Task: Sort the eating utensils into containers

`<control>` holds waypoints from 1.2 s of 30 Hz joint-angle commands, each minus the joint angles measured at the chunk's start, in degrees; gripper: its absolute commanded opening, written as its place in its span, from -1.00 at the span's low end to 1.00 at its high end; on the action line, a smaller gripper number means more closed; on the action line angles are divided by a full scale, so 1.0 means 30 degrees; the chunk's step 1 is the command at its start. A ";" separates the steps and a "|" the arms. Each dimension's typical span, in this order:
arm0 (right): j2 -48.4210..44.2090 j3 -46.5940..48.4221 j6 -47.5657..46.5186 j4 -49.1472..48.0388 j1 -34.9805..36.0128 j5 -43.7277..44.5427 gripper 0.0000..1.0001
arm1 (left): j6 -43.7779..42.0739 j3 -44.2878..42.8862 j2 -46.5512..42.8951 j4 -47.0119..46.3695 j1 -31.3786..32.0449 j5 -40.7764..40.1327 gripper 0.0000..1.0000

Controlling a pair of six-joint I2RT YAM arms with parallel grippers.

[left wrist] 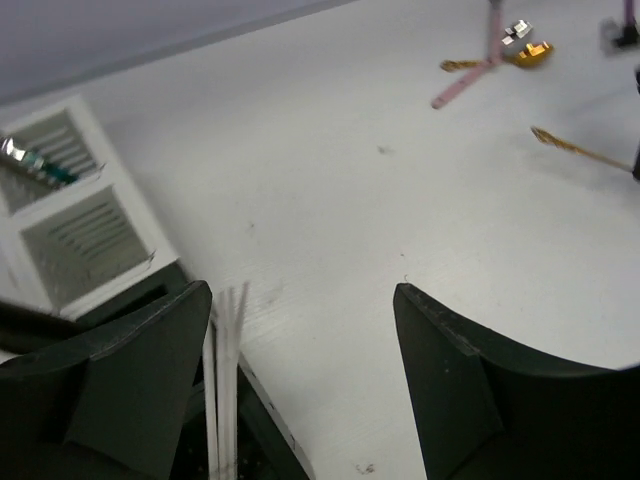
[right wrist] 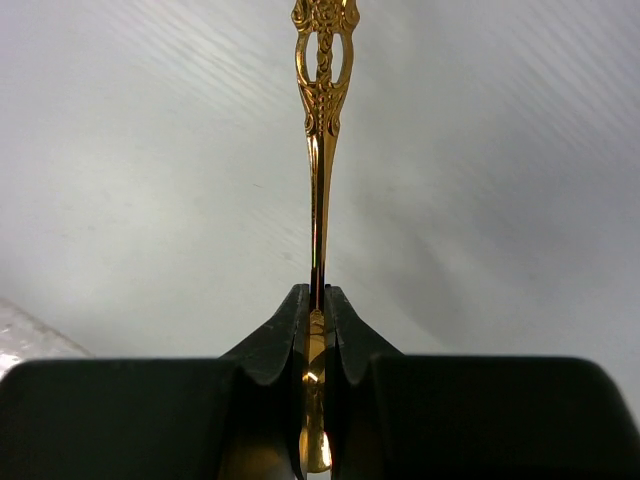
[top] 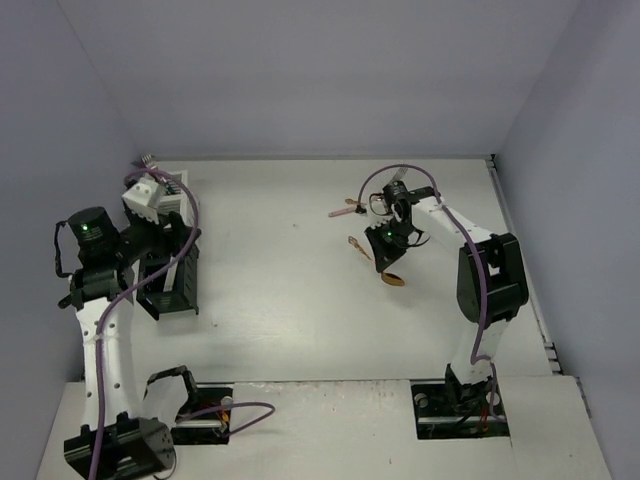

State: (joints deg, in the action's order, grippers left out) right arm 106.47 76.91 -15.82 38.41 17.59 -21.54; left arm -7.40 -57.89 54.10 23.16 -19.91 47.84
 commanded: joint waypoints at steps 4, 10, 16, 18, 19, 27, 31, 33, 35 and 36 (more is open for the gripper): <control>0.0818 0.2979 0.0050 0.0791 0.0981 -0.8082 -1.00 | -0.8933 -0.0503 -0.0841 0.1559 0.8466 0.0341 0.41; 0.3199 0.3913 0.1761 0.0732 0.1586 -1.2757 -1.00 | -1.1821 -0.1249 0.1462 0.4517 1.3363 -0.0802 0.31; 0.3353 0.3855 0.2836 0.0703 0.2504 -1.4087 -1.00 | -1.4673 -0.2602 0.4346 0.7810 1.9617 -0.5485 0.19; 0.2971 0.3687 0.3068 0.0701 0.2815 -1.4139 -1.00 | -1.4708 -0.3490 0.5354 0.8204 2.0906 -0.6571 0.19; 0.2850 0.3622 0.3353 0.0674 0.2929 -1.4028 -1.00 | -1.4793 -0.3850 0.6255 0.8439 2.1407 -0.6693 0.19; 0.1846 0.2554 0.4575 0.0650 0.3376 -1.3996 -1.00 | -1.5487 -0.7839 1.0208 0.9267 2.3986 -0.6430 0.11; 0.1445 0.2431 0.4866 0.0644 0.3491 -1.4060 -1.00 | -1.5877 -0.9064 1.1646 0.9355 2.4223 -0.6088 0.05; 0.1302 0.2384 0.4938 0.0644 0.3563 -1.4084 -1.00 | -1.5902 -0.9526 1.2199 0.9354 2.4320 -0.5991 0.02; 0.1157 0.2330 0.5000 0.0636 0.3598 -1.4090 -1.00 | -1.6002 -0.9929 1.2580 0.9331 2.4382 -0.5985 0.01; 0.1085 0.2314 0.5024 0.0644 0.3599 -1.4168 -1.00 | -1.6019 -1.0081 1.2810 0.9331 2.4406 -0.5969 0.01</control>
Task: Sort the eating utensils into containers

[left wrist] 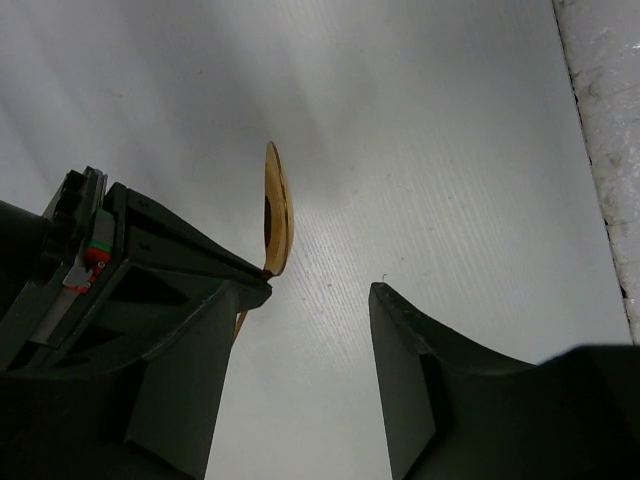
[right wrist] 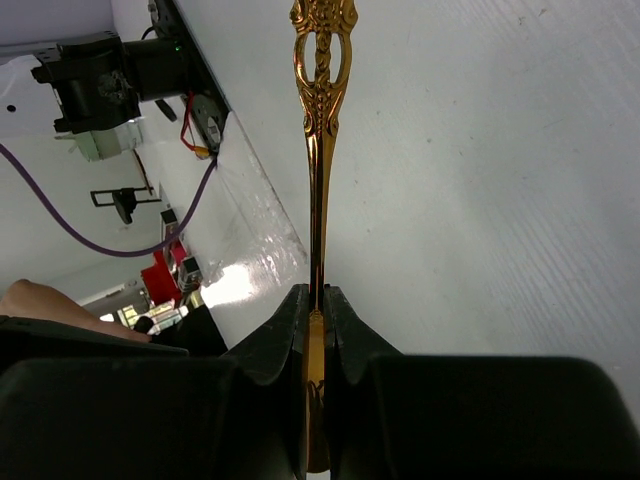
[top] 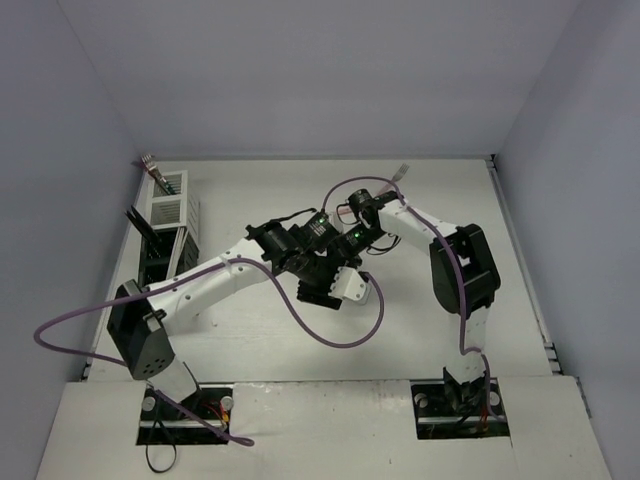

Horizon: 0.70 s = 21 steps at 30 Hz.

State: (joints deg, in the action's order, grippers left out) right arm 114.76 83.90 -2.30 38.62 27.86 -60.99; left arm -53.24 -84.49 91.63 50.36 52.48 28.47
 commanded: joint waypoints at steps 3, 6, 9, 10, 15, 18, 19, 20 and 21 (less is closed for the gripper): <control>-0.1829 -0.0037 0.0601 0.0556 0.0177 -0.1184 -1.00 | -0.0779 -0.1515 0.0975 0.0254 0.0289 0.0559 0.00; -0.1954 -0.0074 0.0648 0.0574 0.0177 -0.1322 -1.00 | -0.0765 -0.1814 0.1519 0.0265 0.0289 0.0595 0.00; -0.1984 -0.0019 0.0705 0.0574 0.0177 -0.1459 -1.00 | -0.0712 -0.2176 0.2103 0.0236 0.0316 0.0647 -0.01; -0.1984 -0.0019 0.0721 0.0574 0.0177 -0.1576 -1.00 | -0.0641 -0.2282 0.2260 0.0236 0.0304 0.0661 -0.03; -0.2111 -0.0112 0.0725 0.0574 0.0177 -0.1968 -1.00 | -0.0160 -0.2689 0.2970 0.0236 0.0306 0.0677 -0.32; -0.2324 -0.0237 0.0660 0.0574 0.0177 -0.1964 -1.00 | 0.0147 -0.2738 0.3161 0.0236 0.0313 0.0735 -0.42; -0.2383 -0.0277 0.0601 0.0574 0.0177 -0.2011 -1.00 | 0.0264 -0.2743 0.3178 0.0236 0.0318 0.0783 -0.45; -0.2463 -0.0306 0.0521 0.0597 0.0177 -0.2184 -1.00 | 0.0518 -0.2720 0.3201 0.0236 0.0318 0.0863 -0.48; -0.2481 -0.0335 0.0305 0.0615 0.0177 -0.2319 -0.93 | 0.0659 -0.2679 0.3195 0.0236 0.0365 0.0858 -0.54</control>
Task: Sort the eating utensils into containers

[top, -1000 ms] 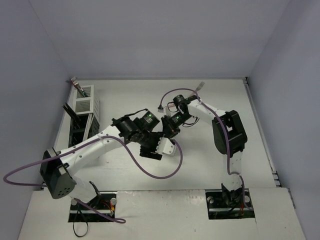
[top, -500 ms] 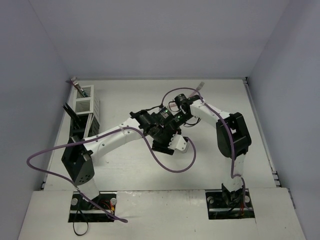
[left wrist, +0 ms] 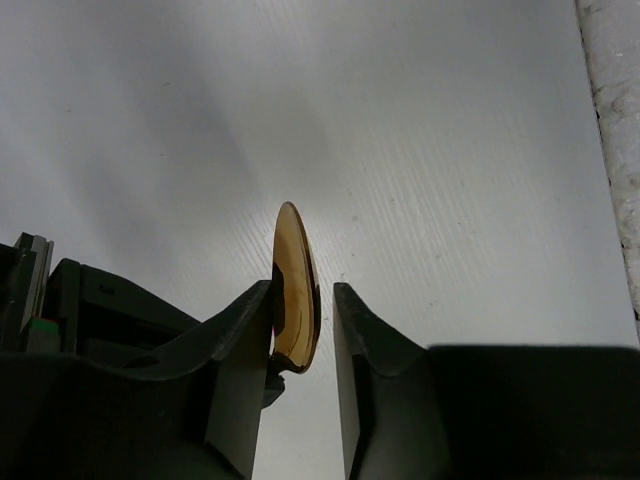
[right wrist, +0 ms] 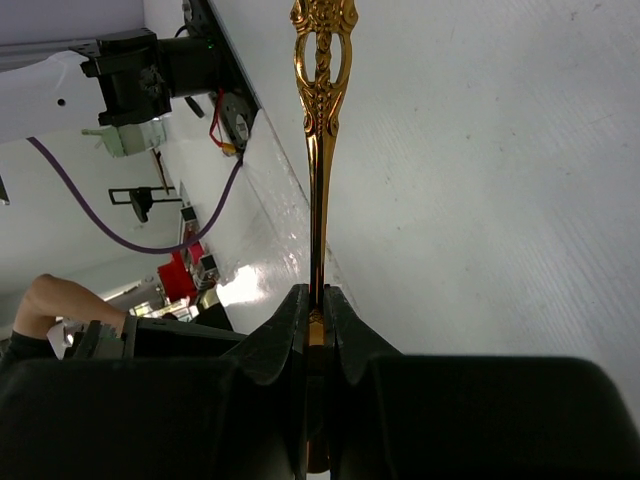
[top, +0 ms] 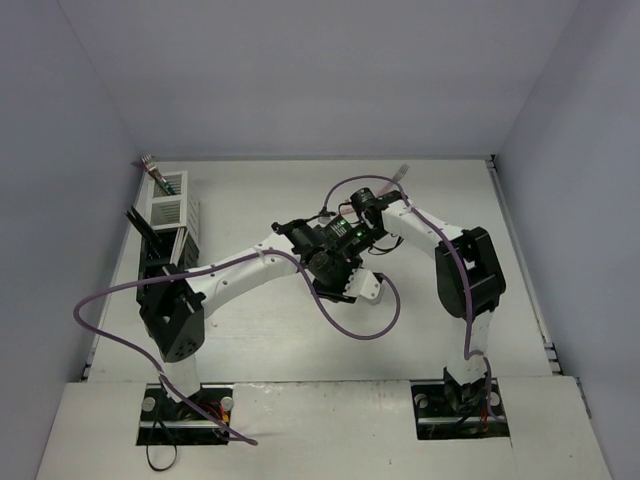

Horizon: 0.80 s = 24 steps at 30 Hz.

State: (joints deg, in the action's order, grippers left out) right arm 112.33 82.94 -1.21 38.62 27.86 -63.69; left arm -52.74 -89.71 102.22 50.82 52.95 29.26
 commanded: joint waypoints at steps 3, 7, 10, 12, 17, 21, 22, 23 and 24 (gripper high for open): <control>-0.1745 -0.0063 -0.0807 0.0720 0.0163 -0.1897 -0.33 | 0.0819 -0.0815 -0.0526 0.0083 0.0396 0.0385 -0.76; -0.2309 -0.0052 -0.1292 0.0749 0.0060 -0.1450 0.41 | 0.2080 -0.0598 -0.1193 0.0083 0.0771 0.0236 -0.90; -0.2541 0.0077 -0.1238 0.0798 -0.0202 -0.0743 0.67 | 0.3015 0.0358 -0.2708 0.0074 0.1244 0.0200 -0.96; -0.2607 0.0176 -0.1316 0.0838 -0.0525 -0.0415 0.76 | 0.3830 0.0878 -0.3852 0.0080 0.1691 -0.0102 -0.98; -0.2435 0.1556 -0.2288 0.1832 -0.2534 -0.0126 0.76 | 0.6473 0.2150 -0.6151 0.0083 0.1681 -0.0044 -1.00; -0.2913 0.4210 -0.3308 0.2517 -0.5260 0.1115 0.74 | 0.7415 0.2372 -0.8791 0.0023 -0.0481 -0.0144 -1.00; -0.3144 0.4567 -0.3478 0.2548 -0.5540 0.1745 0.73 | 0.7814 0.2003 -0.9209 -0.0176 -0.1391 -0.0144 -1.00; -0.3353 0.4864 -0.3639 0.2554 -0.5791 0.2324 0.72 | 0.8243 0.1664 -0.9791 -0.0462 -0.2328 -0.0168 -1.00; -0.3565 0.5107 -0.3833 0.2514 -0.5986 0.2813 0.72 | 0.9054 0.1370 -1.0432 -0.1189 -0.3768 -0.0190 -1.00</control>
State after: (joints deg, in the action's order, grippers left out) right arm 107.44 93.12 -9.06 43.68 12.81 -60.44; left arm -33.11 -81.14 78.22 51.69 52.70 29.28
